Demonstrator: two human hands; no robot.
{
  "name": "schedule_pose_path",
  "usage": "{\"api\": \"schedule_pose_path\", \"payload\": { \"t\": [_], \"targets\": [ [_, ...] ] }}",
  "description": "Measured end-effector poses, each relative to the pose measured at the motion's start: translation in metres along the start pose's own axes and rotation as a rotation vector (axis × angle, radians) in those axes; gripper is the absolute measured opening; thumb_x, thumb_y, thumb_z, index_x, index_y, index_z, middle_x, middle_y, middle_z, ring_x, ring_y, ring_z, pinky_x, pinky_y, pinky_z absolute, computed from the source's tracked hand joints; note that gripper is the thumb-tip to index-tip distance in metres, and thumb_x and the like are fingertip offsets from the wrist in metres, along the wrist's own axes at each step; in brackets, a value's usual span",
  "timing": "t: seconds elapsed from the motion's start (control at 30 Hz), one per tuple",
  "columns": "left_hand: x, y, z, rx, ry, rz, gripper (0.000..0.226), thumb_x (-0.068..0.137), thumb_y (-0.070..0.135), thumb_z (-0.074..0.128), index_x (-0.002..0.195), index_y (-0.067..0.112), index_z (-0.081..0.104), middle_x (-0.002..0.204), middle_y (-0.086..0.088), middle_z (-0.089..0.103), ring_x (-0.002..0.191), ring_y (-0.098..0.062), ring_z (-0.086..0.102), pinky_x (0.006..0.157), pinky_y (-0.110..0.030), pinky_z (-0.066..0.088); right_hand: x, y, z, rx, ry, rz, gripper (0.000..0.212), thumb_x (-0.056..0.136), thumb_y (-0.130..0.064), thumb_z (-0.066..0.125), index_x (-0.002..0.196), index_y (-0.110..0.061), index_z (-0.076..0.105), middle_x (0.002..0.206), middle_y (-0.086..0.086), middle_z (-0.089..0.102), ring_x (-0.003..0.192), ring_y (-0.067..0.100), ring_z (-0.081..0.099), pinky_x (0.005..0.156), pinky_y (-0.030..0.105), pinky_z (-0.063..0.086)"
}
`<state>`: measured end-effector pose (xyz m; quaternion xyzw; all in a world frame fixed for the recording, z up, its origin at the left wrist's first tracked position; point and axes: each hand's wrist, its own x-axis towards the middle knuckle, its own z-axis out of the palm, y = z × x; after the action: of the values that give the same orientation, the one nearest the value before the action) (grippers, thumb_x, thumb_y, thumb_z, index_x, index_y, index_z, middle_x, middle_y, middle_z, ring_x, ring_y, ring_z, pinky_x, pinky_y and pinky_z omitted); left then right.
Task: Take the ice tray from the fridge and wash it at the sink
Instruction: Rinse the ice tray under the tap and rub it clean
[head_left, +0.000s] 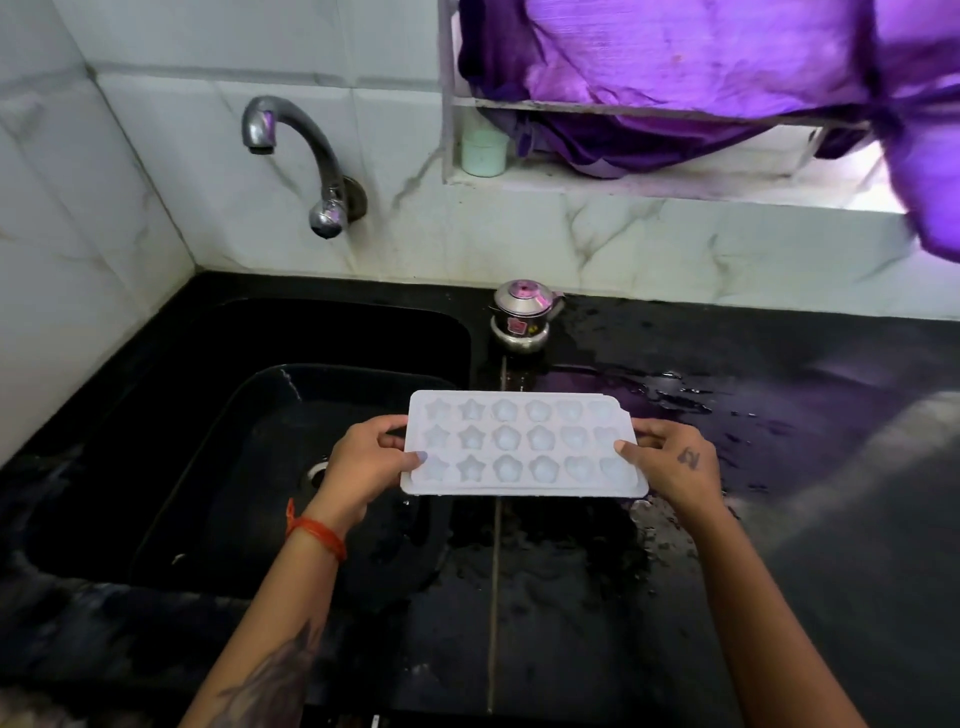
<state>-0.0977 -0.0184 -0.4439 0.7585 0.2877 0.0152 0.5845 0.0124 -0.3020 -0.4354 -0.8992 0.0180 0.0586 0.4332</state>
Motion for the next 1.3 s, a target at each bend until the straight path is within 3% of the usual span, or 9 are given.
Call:
{"api": "schedule_pose_path", "payload": {
  "t": [0.43, 0.6, 0.77, 1.0, 1.17, 1.3],
  "targets": [
    [-0.006, 0.006, 0.090, -0.014, -0.107, -0.032, 0.047, 0.078, -0.004, 0.070, 0.123, 0.008, 0.058, 0.080, -0.005, 0.064, 0.085, -0.026, 0.067, 0.079, -0.041, 0.057, 0.004, 0.062, -0.052, -0.013, 0.076, 0.120, 0.031, 0.080, -0.015, 0.072, 0.111, -0.012, 0.070, 0.086, 0.003, 0.067, 0.089, 0.023, 0.064, 0.082, 0.032, 0.049],
    [-0.006, -0.002, 0.102, -0.001, -0.107, -0.052, 0.048, 0.078, -0.004, 0.070, 0.123, 0.007, 0.058, 0.082, -0.006, 0.065, 0.084, -0.025, 0.067, 0.076, -0.038, 0.057, 0.003, 0.073, -0.054, -0.032, 0.064, 0.136, 0.031, 0.082, -0.014, 0.071, 0.112, -0.011, 0.069, 0.082, 0.001, 0.063, 0.081, 0.017, 0.058, 0.074, 0.024, 0.041],
    [-0.008, -0.007, 0.106, -0.006, -0.087, -0.066, 0.050, 0.078, -0.003, 0.070, 0.125, 0.009, 0.058, 0.084, -0.008, 0.066, 0.090, -0.029, 0.068, 0.082, -0.044, 0.057, 0.004, 0.079, -0.051, -0.051, 0.059, 0.128, 0.030, 0.081, -0.016, 0.071, 0.111, -0.012, 0.070, 0.089, 0.006, 0.069, 0.085, 0.021, 0.062, 0.078, 0.028, 0.047],
    [-0.012, -0.006, 0.107, -0.037, -0.076, -0.086, 0.051, 0.080, 0.000, 0.069, 0.128, 0.009, 0.055, 0.088, -0.008, 0.066, 0.090, -0.026, 0.066, 0.080, -0.040, 0.057, 0.003, 0.079, -0.050, -0.090, 0.038, 0.120, 0.028, 0.084, -0.017, 0.067, 0.111, -0.012, 0.069, 0.099, 0.010, 0.071, 0.099, 0.028, 0.064, 0.089, 0.035, 0.049],
    [-0.010, -0.003, 0.107, -0.055, -0.015, -0.085, 0.054, 0.082, 0.009, 0.071, 0.131, 0.006, 0.050, 0.101, -0.008, 0.066, 0.094, -0.022, 0.065, 0.076, -0.034, 0.056, 0.010, 0.078, -0.049, -0.201, 0.025, 0.114, 0.031, 0.087, -0.032, 0.064, 0.114, -0.016, 0.067, 0.107, 0.008, 0.070, 0.103, 0.030, 0.062, 0.089, 0.036, 0.049],
    [-0.002, 0.006, 0.105, -0.035, 0.061, -0.037, 0.054, 0.083, 0.015, 0.071, 0.132, 0.010, 0.051, 0.119, -0.010, 0.060, 0.103, -0.020, 0.060, 0.078, -0.031, 0.053, 0.019, 0.072, -0.049, -0.263, 0.047, 0.106, 0.044, 0.089, -0.040, 0.059, 0.127, -0.018, 0.058, 0.118, 0.007, 0.066, 0.111, 0.031, 0.058, 0.088, 0.035, 0.045]
  ]
}}
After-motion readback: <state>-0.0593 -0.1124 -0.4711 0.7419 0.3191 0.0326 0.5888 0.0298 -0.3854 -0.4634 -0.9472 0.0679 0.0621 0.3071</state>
